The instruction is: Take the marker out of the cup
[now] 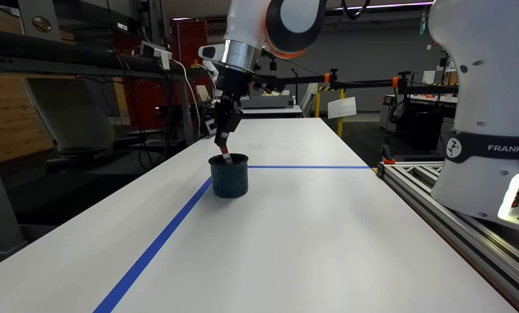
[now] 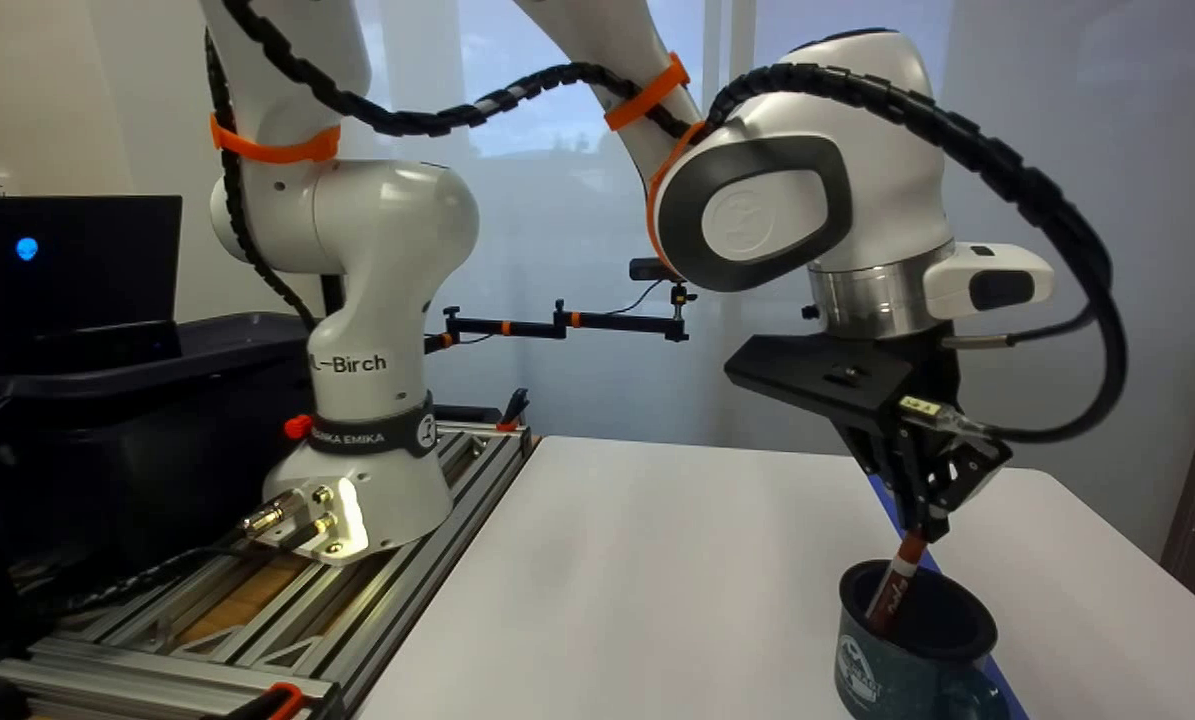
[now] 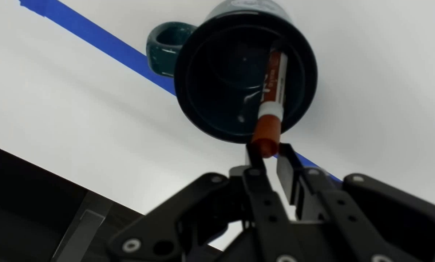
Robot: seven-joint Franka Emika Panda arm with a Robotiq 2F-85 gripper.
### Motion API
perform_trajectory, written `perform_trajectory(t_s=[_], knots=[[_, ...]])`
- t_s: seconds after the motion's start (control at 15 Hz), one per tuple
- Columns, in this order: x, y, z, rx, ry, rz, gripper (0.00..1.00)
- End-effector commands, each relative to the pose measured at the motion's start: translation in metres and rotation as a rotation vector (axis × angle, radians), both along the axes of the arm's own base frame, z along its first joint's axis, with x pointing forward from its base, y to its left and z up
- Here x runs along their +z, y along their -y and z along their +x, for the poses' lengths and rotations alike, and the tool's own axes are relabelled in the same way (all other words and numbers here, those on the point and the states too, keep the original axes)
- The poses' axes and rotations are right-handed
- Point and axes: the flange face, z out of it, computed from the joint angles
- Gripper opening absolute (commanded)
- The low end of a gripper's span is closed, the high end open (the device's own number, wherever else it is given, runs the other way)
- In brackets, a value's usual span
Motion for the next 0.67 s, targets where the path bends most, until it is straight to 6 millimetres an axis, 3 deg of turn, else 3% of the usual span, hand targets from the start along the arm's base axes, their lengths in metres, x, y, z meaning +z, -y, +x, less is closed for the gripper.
perform_trajectory(t_s=[0.0, 0.6], knots=[[0.014, -0.008, -0.011, -0.023, -0.007, -0.055, 0.04], [0.061, -0.028, 0.008, 0.037, 0.045, -0.223, 0.04]])
